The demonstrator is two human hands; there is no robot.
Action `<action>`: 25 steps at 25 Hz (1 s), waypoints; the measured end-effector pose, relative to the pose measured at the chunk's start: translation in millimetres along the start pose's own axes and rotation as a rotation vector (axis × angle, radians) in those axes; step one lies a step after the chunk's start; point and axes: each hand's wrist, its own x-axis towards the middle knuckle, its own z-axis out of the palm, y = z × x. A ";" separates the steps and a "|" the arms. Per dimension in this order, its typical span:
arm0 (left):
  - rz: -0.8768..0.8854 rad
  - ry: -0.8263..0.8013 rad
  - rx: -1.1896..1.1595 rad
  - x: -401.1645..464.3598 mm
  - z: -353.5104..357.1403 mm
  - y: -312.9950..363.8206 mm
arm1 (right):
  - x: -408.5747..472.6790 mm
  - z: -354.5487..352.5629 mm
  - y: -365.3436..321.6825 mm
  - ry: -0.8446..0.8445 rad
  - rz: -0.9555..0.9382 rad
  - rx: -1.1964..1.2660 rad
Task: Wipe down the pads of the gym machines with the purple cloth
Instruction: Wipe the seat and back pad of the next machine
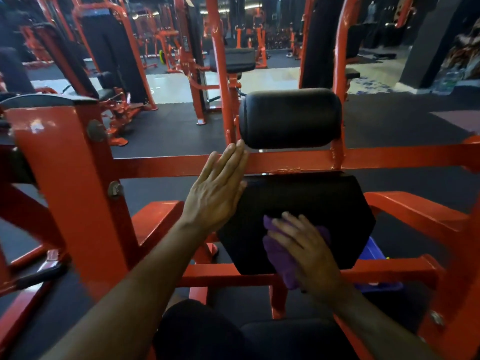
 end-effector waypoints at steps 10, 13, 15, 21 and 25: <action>-0.464 0.293 0.154 -112.2 -76.5 -68.8 | 113.6 1.8 -33.4 -0.071 0.095 -0.204; -0.414 0.309 0.152 -122.3 -72.8 -82.7 | 78.4 25.2 -56.9 -0.195 -0.202 -0.281; -0.389 0.331 0.153 -122.9 -69.6 -86.5 | 79.9 15.4 -38.1 -0.261 -0.408 -0.274; -0.365 0.328 0.130 -125.2 -70.7 -88.4 | 115.3 7.3 -33.7 -0.065 -0.027 -0.144; -0.423 0.352 0.143 -121.7 -70.6 -85.0 | 106.2 16.3 -34.7 -0.144 -0.257 -0.162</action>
